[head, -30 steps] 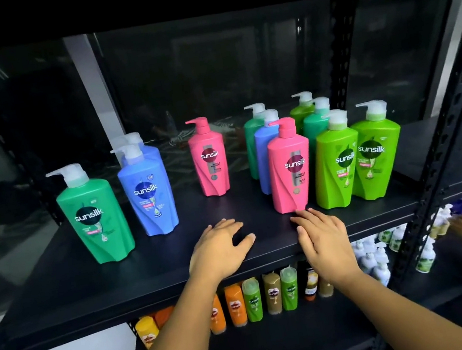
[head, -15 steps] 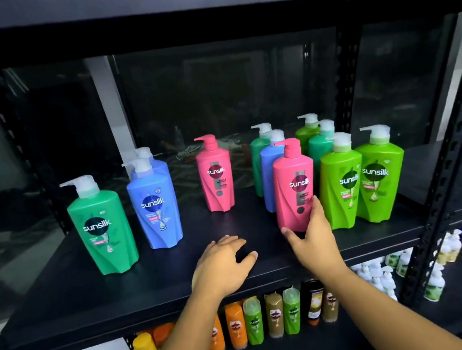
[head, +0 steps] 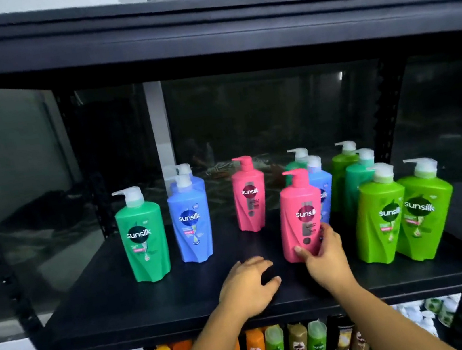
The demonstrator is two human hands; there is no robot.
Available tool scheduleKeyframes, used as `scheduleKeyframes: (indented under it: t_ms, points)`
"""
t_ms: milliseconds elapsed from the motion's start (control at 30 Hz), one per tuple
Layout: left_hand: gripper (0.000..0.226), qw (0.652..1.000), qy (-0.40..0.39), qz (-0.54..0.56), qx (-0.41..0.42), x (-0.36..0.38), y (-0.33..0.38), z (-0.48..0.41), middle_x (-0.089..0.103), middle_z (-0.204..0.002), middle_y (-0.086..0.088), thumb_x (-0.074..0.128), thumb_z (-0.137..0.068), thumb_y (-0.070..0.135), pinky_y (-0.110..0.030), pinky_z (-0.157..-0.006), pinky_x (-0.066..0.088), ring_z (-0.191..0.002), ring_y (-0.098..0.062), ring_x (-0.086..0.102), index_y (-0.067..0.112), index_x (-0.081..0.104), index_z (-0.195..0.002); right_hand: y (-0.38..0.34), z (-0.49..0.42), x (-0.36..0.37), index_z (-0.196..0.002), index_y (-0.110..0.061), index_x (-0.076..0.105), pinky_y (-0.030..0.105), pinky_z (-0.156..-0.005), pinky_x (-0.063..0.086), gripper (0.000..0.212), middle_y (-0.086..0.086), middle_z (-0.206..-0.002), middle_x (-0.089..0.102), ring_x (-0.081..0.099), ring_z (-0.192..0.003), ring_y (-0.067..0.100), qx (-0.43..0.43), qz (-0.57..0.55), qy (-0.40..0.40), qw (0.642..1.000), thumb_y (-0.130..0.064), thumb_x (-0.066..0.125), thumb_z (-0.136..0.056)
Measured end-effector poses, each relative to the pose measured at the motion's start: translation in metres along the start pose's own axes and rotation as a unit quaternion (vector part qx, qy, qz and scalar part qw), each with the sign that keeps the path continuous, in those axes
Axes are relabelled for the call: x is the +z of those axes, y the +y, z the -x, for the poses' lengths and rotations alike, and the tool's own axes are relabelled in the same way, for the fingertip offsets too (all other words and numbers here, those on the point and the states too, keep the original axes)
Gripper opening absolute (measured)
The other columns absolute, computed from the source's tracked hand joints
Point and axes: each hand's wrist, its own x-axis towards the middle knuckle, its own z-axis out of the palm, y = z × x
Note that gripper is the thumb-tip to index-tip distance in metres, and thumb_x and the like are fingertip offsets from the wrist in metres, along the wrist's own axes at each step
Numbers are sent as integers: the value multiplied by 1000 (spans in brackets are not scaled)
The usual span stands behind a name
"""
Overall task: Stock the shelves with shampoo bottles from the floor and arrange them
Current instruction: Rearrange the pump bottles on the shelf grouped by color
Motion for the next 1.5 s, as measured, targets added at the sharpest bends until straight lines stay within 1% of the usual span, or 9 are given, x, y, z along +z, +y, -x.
scheduleKeyframes:
  t_ms: [133, 233, 367, 500, 600, 733, 900, 1067, 1500]
  points:
    - [65, 997, -58, -47, -29, -25, -22, -8, 23, -167, 9, 44, -99, 62, -35, -126, 8, -153, -17, 23, 33, 36, -156, -17, 2, 34, -131, -15, 46, 33, -104, 42, 68, 3, -118, 47, 54, -110, 19, -19, -24, -42, 999, -16, 86, -75]
    - [69, 995, -88, -40, -18, -34, -48, -14, 16, -169, 12, 43, -98, 68, -31, -125, 3, -156, -11, 10, 37, 31, -158, -34, -7, 58, -130, -17, 45, 27, -97, 42, 66, 1, -117, 49, 56, -105, 16, -4, -29, -61, 998, -16, 84, -77]
    - [76, 997, -75, -21, -29, -35, -63, -18, 15, -168, 15, 48, -93, 72, -31, -126, 8, -156, -12, 8, 38, 30, -158, -38, -16, 77, -131, -18, 40, 26, -90, 45, 67, -4, -114, 61, 60, -102, 13, 3, -56, -77, 995, -18, 83, -79]
    - [80, 998, -55, -13, -35, -28, -68, -24, 19, -167, 18, 49, -89, 76, -35, -127, 14, -156, -13, 11, 38, 32, -157, -29, -18, 81, -129, -19, 41, 26, -86, 46, 68, -7, -109, 60, 61, -99, 12, 6, -63, -65, 996, -24, 85, -78]
    - [79, 998, -48, -17, -32, -25, -71, -26, 20, -166, 19, 49, -90, 74, -33, -127, 14, -155, -9, 11, 37, 33, -157, -27, -20, 81, -129, -19, 41, 25, -89, 45, 64, -15, -106, 58, 60, -101, 9, 3, -73, -73, 995, -14, 82, -80]
    - [78, 999, -38, -19, -28, -23, -71, -26, 22, -166, 19, 50, -90, 74, -30, -126, 14, -155, -7, 12, 36, 35, -157, -25, -19, 79, -135, -20, 39, 17, -93, 38, 63, -32, -107, 48, 52, -96, -10, 1, -76, -98, 992, -1, 72, -85]
    - [78, 999, -27, -20, -31, -22, -71, -26, 25, -165, 19, 51, -89, 74, -29, -125, 14, -154, -7, 14, 35, 37, -156, -24, -20, 80, -138, -19, 38, 19, -96, 37, 65, -19, -120, 54, 52, -108, -1, 2, -89, -102, 991, -3, 73, -85]
    - [77, 999, -24, -16, -34, -24, -68, -24, 25, -165, 19, 52, -90, 72, -26, -123, 12, -154, -5, 14, 34, 37, -156, -25, -20, 82, -132, -23, 39, 17, -92, 39, 63, -32, -108, 51, 51, -95, -22, 1, -89, -96, 991, -6, 77, -84]
    - [77, 999, -22, -14, -39, -23, -69, -25, 26, -165, 20, 51, -90, 73, -27, -124, 13, -154, -4, 14, 35, 38, -156, -21, -23, 84, -133, -27, 40, 22, -94, 43, 64, -29, -108, 54, 58, -103, 0, -6, -78, -86, 993, -12, 78, -83]
